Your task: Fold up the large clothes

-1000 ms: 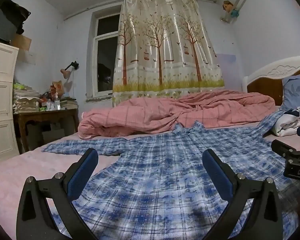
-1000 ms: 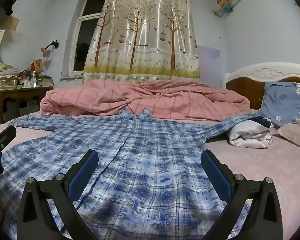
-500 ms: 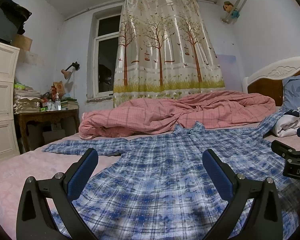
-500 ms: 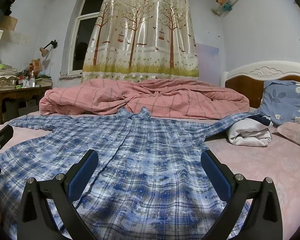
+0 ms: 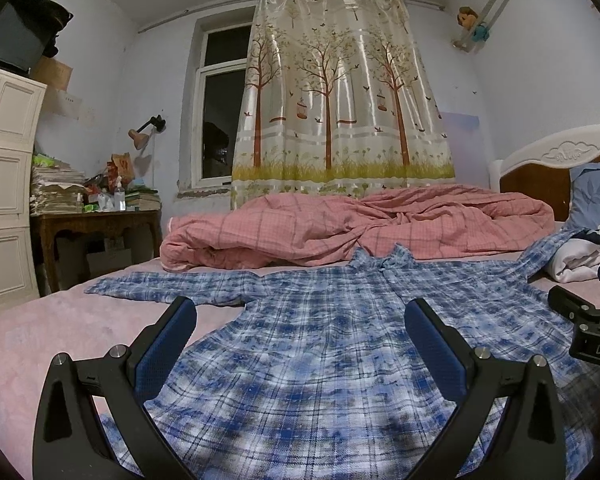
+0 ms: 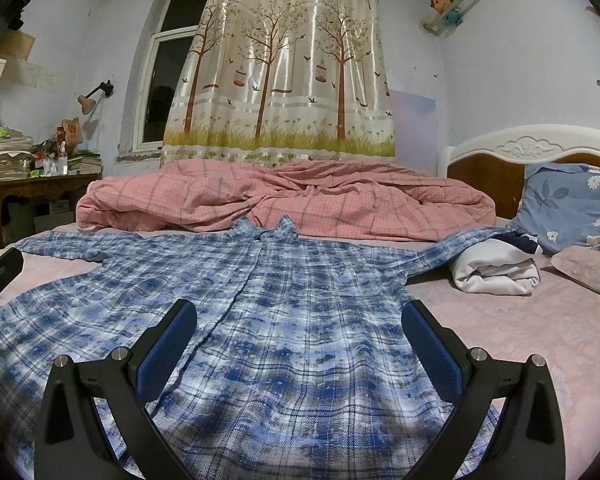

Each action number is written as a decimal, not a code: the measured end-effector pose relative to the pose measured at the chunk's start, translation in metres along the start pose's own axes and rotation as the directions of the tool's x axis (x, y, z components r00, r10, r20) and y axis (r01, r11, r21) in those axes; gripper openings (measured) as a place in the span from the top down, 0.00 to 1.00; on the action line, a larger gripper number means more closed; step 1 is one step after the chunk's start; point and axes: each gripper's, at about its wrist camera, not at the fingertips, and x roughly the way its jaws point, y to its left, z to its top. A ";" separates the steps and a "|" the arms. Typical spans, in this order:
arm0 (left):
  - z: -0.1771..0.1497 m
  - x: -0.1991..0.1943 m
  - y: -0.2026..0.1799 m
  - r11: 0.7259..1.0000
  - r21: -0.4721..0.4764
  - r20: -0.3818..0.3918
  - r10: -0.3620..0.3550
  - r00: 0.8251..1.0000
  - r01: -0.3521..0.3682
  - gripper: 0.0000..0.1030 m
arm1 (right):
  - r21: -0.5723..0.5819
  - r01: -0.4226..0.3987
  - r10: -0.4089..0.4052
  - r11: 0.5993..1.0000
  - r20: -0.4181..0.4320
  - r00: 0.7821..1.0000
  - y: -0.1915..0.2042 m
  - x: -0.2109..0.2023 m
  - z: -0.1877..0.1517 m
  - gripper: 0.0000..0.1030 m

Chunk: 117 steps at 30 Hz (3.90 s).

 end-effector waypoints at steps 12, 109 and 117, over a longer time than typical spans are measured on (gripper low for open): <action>0.002 -0.001 0.001 1.000 0.000 0.003 -0.003 1.000 0.003 0.00 | 0.000 0.002 -0.002 1.000 0.011 1.000 -0.003 -0.001 0.001 0.00; -0.082 -0.022 0.043 0.962 0.274 -0.390 0.116 0.913 -0.005 0.97 | -0.327 0.012 -0.102 0.945 -0.260 0.960 -0.022 -0.054 -0.080 0.94; -0.017 -0.015 0.028 0.914 0.403 -0.204 0.145 0.968 -0.051 0.97 | -0.178 -0.133 0.080 0.975 -0.278 0.957 -0.057 -0.029 -0.019 0.95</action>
